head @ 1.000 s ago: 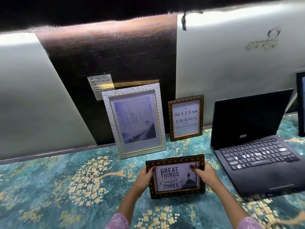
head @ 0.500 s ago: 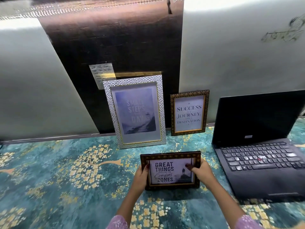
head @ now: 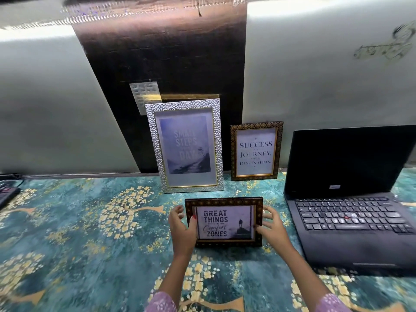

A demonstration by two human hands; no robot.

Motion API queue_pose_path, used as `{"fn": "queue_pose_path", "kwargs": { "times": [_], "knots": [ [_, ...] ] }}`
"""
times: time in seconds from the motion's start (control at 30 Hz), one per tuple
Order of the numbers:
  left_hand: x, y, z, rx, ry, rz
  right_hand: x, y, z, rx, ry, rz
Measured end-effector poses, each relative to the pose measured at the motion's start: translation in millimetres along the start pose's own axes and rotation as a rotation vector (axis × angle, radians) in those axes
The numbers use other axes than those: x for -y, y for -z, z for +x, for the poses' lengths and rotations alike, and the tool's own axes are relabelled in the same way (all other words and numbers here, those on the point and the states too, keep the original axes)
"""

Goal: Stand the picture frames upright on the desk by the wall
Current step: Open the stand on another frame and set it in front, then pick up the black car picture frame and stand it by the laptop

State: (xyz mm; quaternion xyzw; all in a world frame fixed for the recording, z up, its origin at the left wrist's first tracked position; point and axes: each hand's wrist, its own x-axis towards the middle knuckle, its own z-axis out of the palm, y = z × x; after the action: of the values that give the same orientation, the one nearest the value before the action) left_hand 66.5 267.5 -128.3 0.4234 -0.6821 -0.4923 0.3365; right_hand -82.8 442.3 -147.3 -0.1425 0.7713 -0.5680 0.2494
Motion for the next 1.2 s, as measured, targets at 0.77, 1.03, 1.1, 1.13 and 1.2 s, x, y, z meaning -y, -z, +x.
{"fn": "queue_pose_path", "kwargs": {
  "times": [0.77, 1.03, 1.1, 1.13, 1.2],
  "knots": [
    [-86.1, -118.7, -124.3, 0.600, -0.252, -0.119, -4.5, 160.9, -82.6, -0.421, 0.240, 0.282],
    [-136.0, -270.8, -182.1, 0.706, -0.275, -0.109, -33.5, 306.4, -54.1, -0.457, 0.281, 0.232],
    [-156.8, -320.7, -202.1, 0.709, -0.240, -0.154, -37.3, 359.4, -40.0, -0.426, 0.289, 0.184],
    [-163.1, -340.6, -208.3, 0.717, -0.215, -0.176, -37.0, 378.7, -34.1, -0.402, 0.285, 0.163],
    [-179.6, -391.6, -223.4, 0.735, -0.176, -0.196, -38.5, 428.1, -21.3, -0.382, 0.281, 0.141]
  ]
}}
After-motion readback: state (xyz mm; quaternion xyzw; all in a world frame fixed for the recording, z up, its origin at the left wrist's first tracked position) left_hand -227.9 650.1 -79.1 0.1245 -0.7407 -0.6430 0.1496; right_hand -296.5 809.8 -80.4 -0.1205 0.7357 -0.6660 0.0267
